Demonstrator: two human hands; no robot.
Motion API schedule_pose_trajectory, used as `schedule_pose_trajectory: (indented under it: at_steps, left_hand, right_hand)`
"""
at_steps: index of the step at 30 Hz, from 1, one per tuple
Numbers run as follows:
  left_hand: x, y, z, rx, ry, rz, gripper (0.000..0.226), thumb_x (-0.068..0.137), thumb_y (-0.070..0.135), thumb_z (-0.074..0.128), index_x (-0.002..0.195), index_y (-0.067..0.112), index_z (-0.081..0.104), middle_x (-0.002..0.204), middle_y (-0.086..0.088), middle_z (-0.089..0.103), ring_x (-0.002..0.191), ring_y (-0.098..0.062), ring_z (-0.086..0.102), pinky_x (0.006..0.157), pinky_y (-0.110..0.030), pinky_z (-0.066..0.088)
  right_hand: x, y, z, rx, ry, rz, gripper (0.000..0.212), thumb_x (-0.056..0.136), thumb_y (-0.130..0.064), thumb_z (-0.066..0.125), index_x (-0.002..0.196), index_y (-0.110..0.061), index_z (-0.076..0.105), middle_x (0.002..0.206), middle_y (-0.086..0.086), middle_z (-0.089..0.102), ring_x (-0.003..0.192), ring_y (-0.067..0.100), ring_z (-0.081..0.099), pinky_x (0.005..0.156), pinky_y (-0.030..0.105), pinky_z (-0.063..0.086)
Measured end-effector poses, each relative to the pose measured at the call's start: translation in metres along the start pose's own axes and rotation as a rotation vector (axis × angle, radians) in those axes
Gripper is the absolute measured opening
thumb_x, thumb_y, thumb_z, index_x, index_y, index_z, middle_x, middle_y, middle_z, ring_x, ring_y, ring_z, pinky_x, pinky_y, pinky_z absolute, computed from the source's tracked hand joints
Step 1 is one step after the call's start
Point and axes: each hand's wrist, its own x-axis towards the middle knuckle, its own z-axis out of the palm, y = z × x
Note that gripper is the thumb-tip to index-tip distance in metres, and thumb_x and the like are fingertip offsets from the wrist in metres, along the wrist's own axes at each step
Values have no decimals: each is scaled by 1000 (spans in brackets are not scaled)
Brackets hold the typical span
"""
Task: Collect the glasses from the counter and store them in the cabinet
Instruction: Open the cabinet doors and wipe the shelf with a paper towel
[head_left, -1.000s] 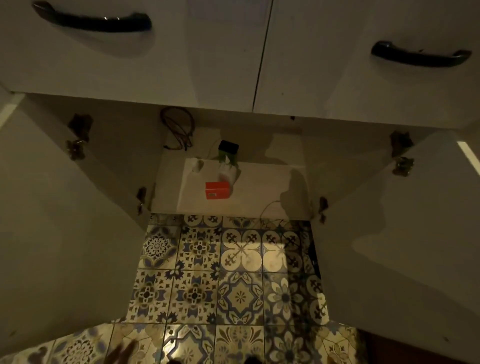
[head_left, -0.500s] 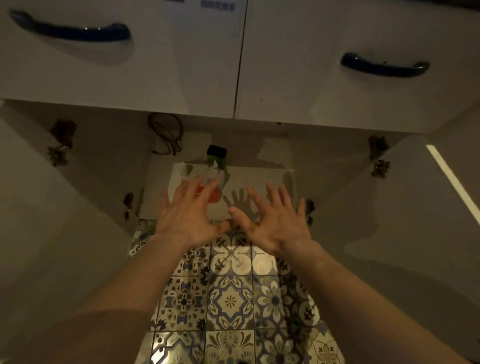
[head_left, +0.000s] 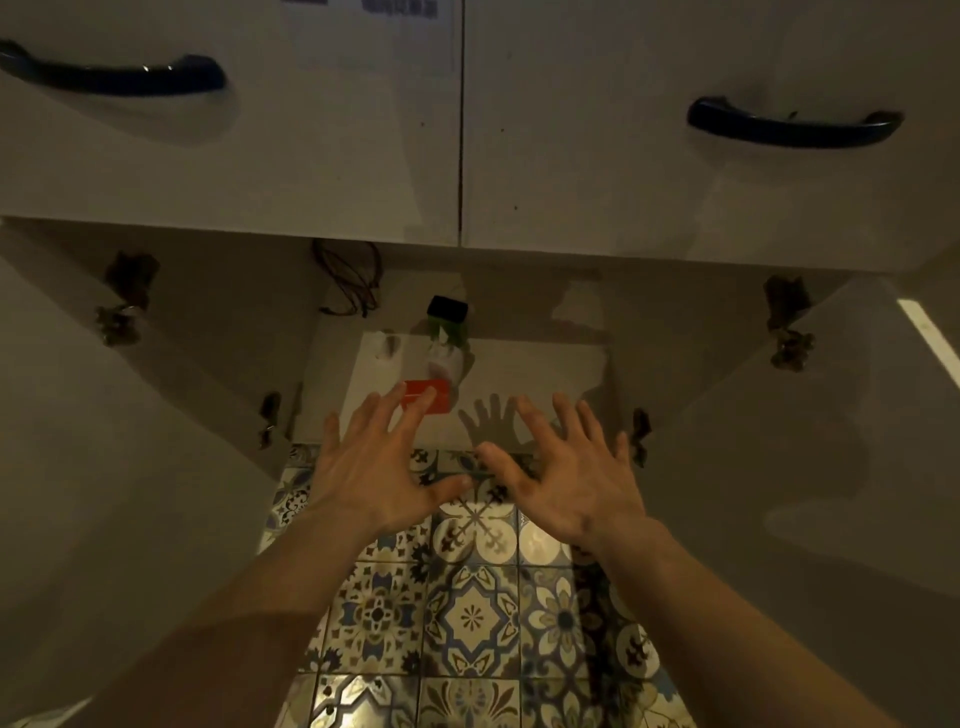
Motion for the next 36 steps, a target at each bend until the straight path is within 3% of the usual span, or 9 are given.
schedule_pose_trajectory:
  at_steps: [7, 14, 21, 26, 29, 30, 31, 33, 36]
  left_hand:
    - [25, -55, 70, -31, 5, -78, 108, 64, 101, 24, 153, 47, -4, 167, 5, 5, 151, -23, 7, 120, -56, 9]
    - [102, -152, 163, -60, -76, -133, 106, 67, 99, 23, 154, 44, -1, 166, 3, 8, 149, -25, 15, 119, -56, 15]
    - [231, -249, 221, -120, -32, -149, 95, 80, 83, 41, 156, 40, 4, 165, 1, 11, 148, -27, 17, 119, -49, 14]
    - [333, -272, 255, -165, 159, -147, 88, 85, 63, 61, 155, 35, 15, 155, 0, 32, 131, -26, 43, 102, -43, 40]
    - [386, -277, 267, -169, 252, -114, 89, 83, 57, 66, 154, 39, 15, 156, 1, 29, 132, -26, 42, 99, -42, 41]
    - [398, -275, 272, -175, 265, -112, 89, 84, 55, 67, 154, 40, 15, 157, 1, 28, 133, -27, 41, 98, -42, 41]
    - [409, -274, 276, -170, 273, -99, 88, 84, 53, 67, 154, 40, 16, 156, 1, 28, 132, -27, 42, 96, -42, 42]
    - [424, -268, 284, -150, 272, -68, 78, 87, 46, 68, 151, 38, 24, 152, 0, 34, 125, -28, 49, 91, -42, 46]
    - [429, -268, 290, -122, 281, -49, 58, 90, 32, 67, 141, 31, 39, 137, -4, 47, 108, -30, 57, 82, -41, 51]
  right_hand:
    - [63, 6, 62, 16, -90, -16, 102, 68, -99, -2, 156, -49, -1, 171, 0, 1, 156, 25, -4, 122, 61, 5]
    - [198, -8, 166, 109, -154, 20, 94, 74, -98, 12, 155, -51, 13, 167, -4, 23, 150, 25, 26, 119, 50, 25]
    - [372, 10, 227, 203, 136, 113, 74, 89, -66, 53, 149, -23, 45, 147, 13, 51, 129, 35, 53, 105, 49, 45]
    - [444, 24, 238, 268, 204, -106, 76, 75, -58, 76, 138, -24, 52, 122, -8, 60, 107, 22, 64, 86, 45, 57]
    - [481, 38, 242, 162, 21, -393, 58, 72, -63, 75, 117, -31, 60, 109, -6, 68, 93, 12, 69, 79, 30, 58]
    - [494, 42, 243, 252, -47, -508, 45, 85, -54, 73, 116, -22, 64, 106, 7, 71, 91, 16, 71, 83, 30, 57]
    - [497, 42, 245, 721, -181, -541, 36, 98, -39, 64, 113, -6, 67, 101, 19, 70, 89, 27, 71, 88, 38, 56]
    - [507, 40, 250, 1227, -380, -467, 47, 103, -30, 48, 101, 12, 70, 89, 27, 68, 80, 39, 70, 85, 51, 57]
    - [495, 44, 252, 166, -44, -547, 22, 85, -46, 72, 94, -27, 76, 90, -1, 75, 81, 5, 73, 71, 18, 57]
